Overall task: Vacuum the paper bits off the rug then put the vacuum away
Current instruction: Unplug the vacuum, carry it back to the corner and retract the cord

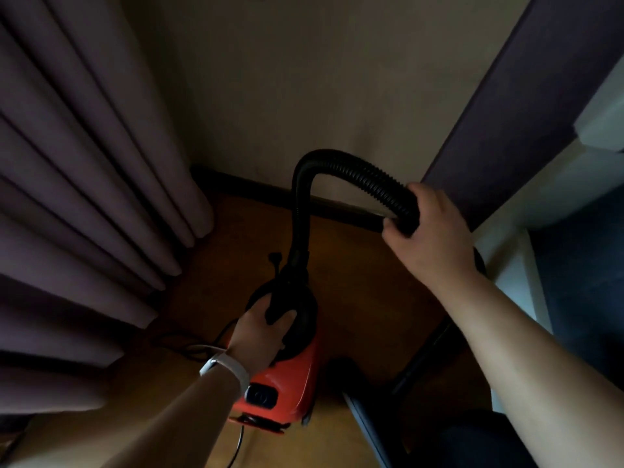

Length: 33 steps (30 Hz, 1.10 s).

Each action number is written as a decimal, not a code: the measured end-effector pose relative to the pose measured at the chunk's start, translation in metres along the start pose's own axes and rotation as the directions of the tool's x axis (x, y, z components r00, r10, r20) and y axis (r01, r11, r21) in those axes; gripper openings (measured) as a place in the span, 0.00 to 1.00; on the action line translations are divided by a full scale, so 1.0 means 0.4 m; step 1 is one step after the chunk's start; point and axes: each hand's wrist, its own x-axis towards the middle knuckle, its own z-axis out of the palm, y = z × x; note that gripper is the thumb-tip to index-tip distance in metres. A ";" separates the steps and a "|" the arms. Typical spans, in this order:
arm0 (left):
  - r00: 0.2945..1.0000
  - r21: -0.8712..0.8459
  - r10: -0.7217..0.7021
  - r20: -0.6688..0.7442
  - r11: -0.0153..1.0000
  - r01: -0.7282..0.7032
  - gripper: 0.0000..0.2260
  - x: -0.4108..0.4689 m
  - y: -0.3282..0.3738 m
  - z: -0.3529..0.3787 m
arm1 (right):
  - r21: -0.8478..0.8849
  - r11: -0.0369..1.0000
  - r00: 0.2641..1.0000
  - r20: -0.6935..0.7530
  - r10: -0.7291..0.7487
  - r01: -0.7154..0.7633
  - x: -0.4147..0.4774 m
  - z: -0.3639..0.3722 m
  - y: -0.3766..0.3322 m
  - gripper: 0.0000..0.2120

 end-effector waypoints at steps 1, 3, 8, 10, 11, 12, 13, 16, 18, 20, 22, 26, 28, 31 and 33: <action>1.000 -0.015 0.003 0.005 1.000 -0.003 0.15 -0.001 -0.001 -0.004 | 0.015 1.000 0.999 -0.033 -0.021 0.021 0.003 -0.001 -0.010 0.26; 1.000 0.001 0.026 0.001 1.000 -0.026 0.12 0.002 -0.012 -0.016 | 0.024 0.993 0.988 -0.102 -0.112 0.116 0.004 0.006 -0.035 0.26; 0.994 0.090 0.000 -0.111 0.996 0.010 0.05 -0.015 -0.057 -0.082 | 0.140 0.928 0.915 0.171 -0.366 0.345 -0.017 0.054 -0.122 0.22; 0.986 0.169 0.001 -0.166 0.985 0.028 0.07 -0.040 -0.079 -0.121 | 0.167 0.909 0.824 0.384 -0.416 0.381 -0.032 0.090 -0.156 0.22; 0.981 0.215 0.000 -0.192 0.976 0.043 0.08 -0.056 -0.090 -0.145 | 0.154 0.897 0.766 0.473 -0.435 0.415 -0.042 0.110 -0.174 0.22; 0.976 0.244 -0.006 -0.216 0.968 0.059 0.08 -0.068 -0.101 -0.168 | 0.139 0.875 0.701 0.546 -0.459 0.465 -0.053 0.133 -0.190 0.22; 0.971 0.255 -0.013 -0.238 0.964 0.075 0.06 -0.077 -0.113 -0.192 | 0.132 0.845 0.631 0.608 -0.482 0.519 -0.069 0.154 -0.207 0.23; 0.962 0.314 -0.026 -0.270 0.943 0.114 0.01 -0.091 -0.137 -0.252 | 0.146 0.743 0.434 0.732 -0.526 0.654 -0.120 0.211 -0.246 0.24; 0.961 0.337 -0.055 -0.273 0.930 0.149 0.04 -0.093 -0.148 -0.270 | 0.138 0.664 0.339 0.773 -0.536 0.735 -0.140 0.242 -0.264 0.25; 0.957 0.363 -0.092 -0.273 0.912 0.191 0.05 -0.098 -0.160 -0.275 | 0.143 0.583 0.264 0.789 -0.555 0.800 -0.156 0.265 -0.279 0.26; 0.958 0.412 -0.119 -0.261 0.884 0.222 0.06 -0.110 -0.173 -0.275 | 0.175 0.510 0.168 0.813 -0.557 0.842 -0.178 0.282 -0.295 0.26; 0.981 0.532 -0.153 -0.118 0.825 0.192 0.11 -0.142 -0.176 -0.289 | 0.145 0.413 0.079 0.874 -0.480 0.899 -0.217 0.307 -0.336 0.21; 0.987 0.591 -0.150 -0.063 0.791 0.158 0.14 -0.154 -0.177 -0.300 | 0.094 0.392 0.095 0.895 -0.437 0.915 -0.216 0.320 -0.362 0.15; 0.991 0.626 -0.128 -0.039 0.770 0.124 0.14 -0.165 -0.183 -0.299 | 0.028 0.318 0.080 0.943 -0.322 0.948 -0.220 0.347 -0.385 0.15; 0.993 0.646 -0.109 -0.047 0.755 0.114 0.10 -0.172 -0.185 -0.295 | 0.025 0.319 0.084 0.942 -0.325 0.947 -0.219 0.363 -0.387 0.13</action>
